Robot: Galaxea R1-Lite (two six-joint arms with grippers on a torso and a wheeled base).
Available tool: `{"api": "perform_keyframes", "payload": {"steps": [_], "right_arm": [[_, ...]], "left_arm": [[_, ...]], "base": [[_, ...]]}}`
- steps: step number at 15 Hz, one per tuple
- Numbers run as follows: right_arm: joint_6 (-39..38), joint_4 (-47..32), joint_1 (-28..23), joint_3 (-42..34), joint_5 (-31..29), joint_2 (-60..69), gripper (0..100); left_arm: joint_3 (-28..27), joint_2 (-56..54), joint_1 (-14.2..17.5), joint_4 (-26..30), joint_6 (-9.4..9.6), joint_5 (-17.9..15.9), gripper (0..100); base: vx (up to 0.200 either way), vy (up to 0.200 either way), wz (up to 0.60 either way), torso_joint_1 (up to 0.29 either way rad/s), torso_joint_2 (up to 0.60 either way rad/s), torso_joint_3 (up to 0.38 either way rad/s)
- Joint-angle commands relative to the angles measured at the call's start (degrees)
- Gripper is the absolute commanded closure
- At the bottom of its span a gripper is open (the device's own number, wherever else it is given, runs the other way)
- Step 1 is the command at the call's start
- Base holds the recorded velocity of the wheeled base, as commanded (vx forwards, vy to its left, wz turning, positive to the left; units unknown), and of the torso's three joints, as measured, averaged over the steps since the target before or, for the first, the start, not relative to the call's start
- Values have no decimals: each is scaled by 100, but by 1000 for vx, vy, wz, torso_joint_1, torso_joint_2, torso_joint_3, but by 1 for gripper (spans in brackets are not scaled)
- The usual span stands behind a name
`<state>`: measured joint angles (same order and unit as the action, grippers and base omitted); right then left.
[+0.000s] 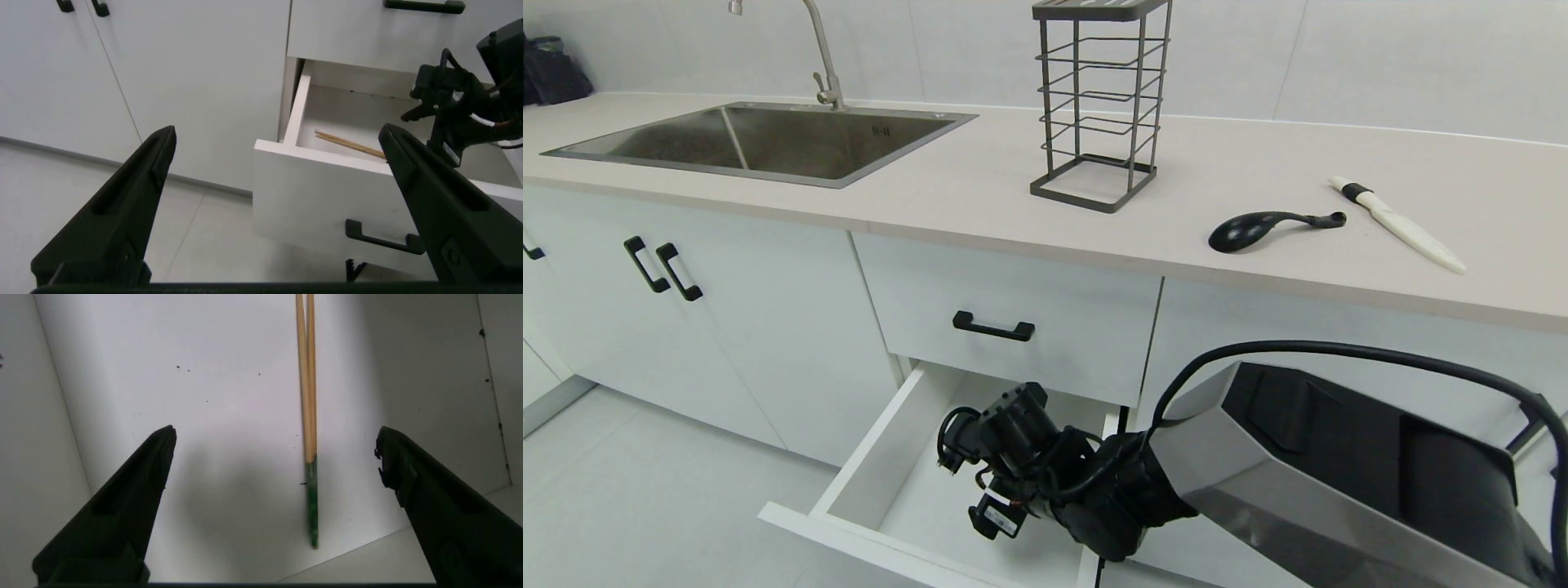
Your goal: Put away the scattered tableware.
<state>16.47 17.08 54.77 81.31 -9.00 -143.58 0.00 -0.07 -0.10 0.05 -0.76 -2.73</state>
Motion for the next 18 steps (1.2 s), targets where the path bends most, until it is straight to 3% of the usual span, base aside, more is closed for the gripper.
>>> {"api": "perform_keyframes", "payload": {"steps": [1, 6, 11, 12, 18], "right_arm": [[41, 6, 51, -28, 30, 269, 0], [102, 50, 367, -441, 91, 1095, 0], [120, 331, 350, -1012, 364, 1667, 0], [585, 902, 253, -2093, 996, 2361, 0], [691, 1869, -257, -3860, 1603, 3679, 0]], "left_arm": [[0, 7, 1, 4, -4, 1, 0], [0, 7, 1, -5, -4, 1, 0], [0, 7, 1, 4, -4, 1, 0], [0, 7, 1, -5, -4, 1, 0], [0, 7, 1, -5, -4, 1, 0]], "base": [[0, 0, 0, 0, 0, 0], [0, 0, 0, 0, 0, 0], [0, 0, 0, 0, 0, 0], [0, 0, 0, 0, 0, 0], [0, 0, 0, 0, 0, 0]]}}
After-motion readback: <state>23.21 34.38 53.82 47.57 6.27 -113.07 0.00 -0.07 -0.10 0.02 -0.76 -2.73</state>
